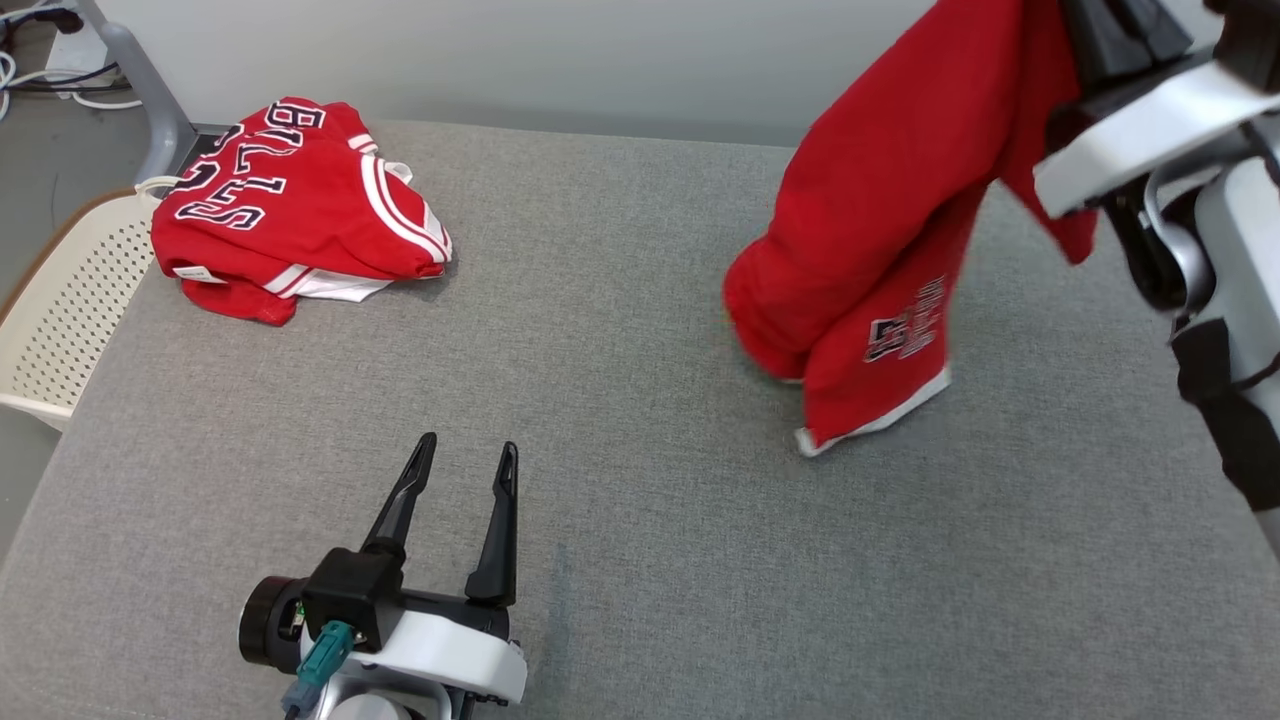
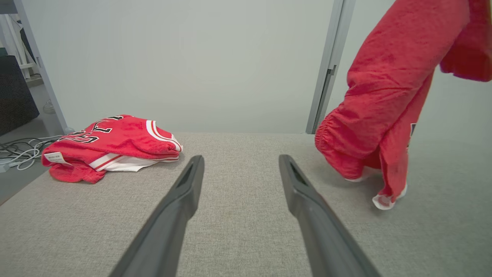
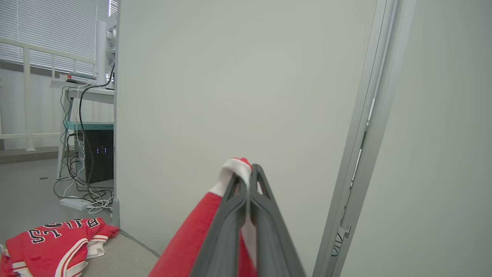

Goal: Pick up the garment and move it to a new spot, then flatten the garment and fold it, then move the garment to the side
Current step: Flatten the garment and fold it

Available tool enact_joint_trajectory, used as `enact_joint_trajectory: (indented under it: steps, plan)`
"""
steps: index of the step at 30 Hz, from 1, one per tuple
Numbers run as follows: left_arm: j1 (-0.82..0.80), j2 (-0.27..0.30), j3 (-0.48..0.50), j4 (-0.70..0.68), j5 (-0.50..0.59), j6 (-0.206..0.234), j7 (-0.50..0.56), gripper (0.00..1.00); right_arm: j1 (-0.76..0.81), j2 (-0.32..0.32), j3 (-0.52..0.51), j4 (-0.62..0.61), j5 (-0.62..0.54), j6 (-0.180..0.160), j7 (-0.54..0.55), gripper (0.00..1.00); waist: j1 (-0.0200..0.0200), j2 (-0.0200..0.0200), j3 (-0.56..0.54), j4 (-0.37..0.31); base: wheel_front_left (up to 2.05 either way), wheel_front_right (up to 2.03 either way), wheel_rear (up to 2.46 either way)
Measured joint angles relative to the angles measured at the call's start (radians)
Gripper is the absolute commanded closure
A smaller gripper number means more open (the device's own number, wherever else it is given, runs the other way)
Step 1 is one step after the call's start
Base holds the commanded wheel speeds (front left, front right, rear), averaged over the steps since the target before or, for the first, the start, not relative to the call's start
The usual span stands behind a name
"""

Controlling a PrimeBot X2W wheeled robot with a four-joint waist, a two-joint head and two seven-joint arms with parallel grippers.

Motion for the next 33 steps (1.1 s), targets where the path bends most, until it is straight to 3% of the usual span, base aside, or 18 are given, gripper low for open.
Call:
enact_joint_trajectory:
  steps: [7,11,17,28,33]
  plan:
    - [-0.007,0.0,-0.008,0.002,-0.001,0.0,0.0,0.0,-0.098,0.022,-0.026,-0.011,-0.053,0.0,0.0,1.0,0.0,0.0,0.008,-0.005,0.0,0.0,0.0]
    - [-0.008,0.0,-0.009,0.002,-0.004,0.001,0.0,0.0,-0.078,0.046,0.013,-0.021,-0.054,0.0,-0.001,1.0,0.0,0.0,0.011,-0.007,0.0,0.0,0.0]
    - [-0.009,0.0,-0.002,-0.005,-0.009,0.007,0.0,0.0,0.1,0.075,0.078,-0.095,0.003,0.0,-0.001,1.0,0.0001,0.0,0.016,-0.017,0.0,0.0,0.0]
    - [-0.013,0.0,0.019,-0.02,-0.004,0.01,0.0,0.0,0.42,0.113,0.095,-0.384,0.058,0.0,-0.001,1.0,0.0,0.0,0.028,-0.064,0.0,0.0,0.0]
    - [-0.013,0.0,0.02,-0.019,-0.003,0.008,0.0,0.0,0.564,0.084,0.048,-0.352,-0.002,0.0,-0.001,1.0,0.0001,0.0,0.023,-0.076,0.0,0.0,0.0]
